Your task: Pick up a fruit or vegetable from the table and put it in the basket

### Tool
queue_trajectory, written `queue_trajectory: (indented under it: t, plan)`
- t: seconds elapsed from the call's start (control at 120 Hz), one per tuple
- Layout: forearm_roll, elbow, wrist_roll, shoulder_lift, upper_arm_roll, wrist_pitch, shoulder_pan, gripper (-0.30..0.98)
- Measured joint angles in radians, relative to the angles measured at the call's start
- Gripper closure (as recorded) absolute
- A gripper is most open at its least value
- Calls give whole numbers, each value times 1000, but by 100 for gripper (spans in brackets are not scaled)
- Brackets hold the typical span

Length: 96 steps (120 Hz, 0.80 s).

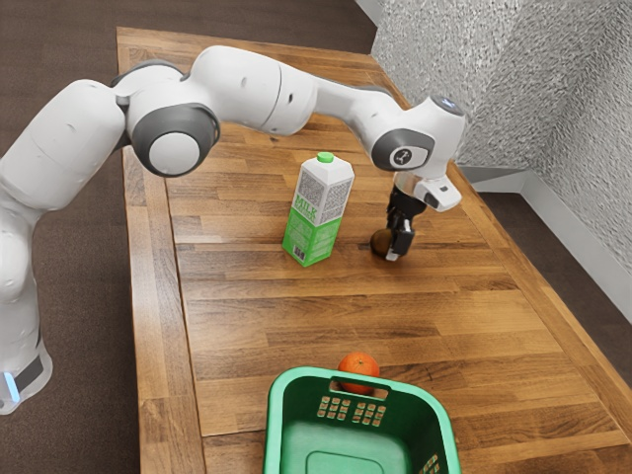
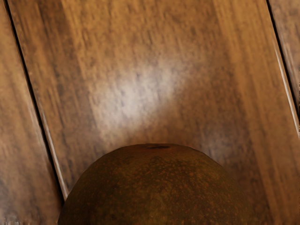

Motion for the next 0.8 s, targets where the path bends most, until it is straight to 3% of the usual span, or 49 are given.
queue_trajectory:
  t: [0.533, 0.8]
  plan:
    - [7, 39, -1, -60, -9, -76, -11, 31]
    - [3, 71, -3, -145, -29, -98, -176, 30]
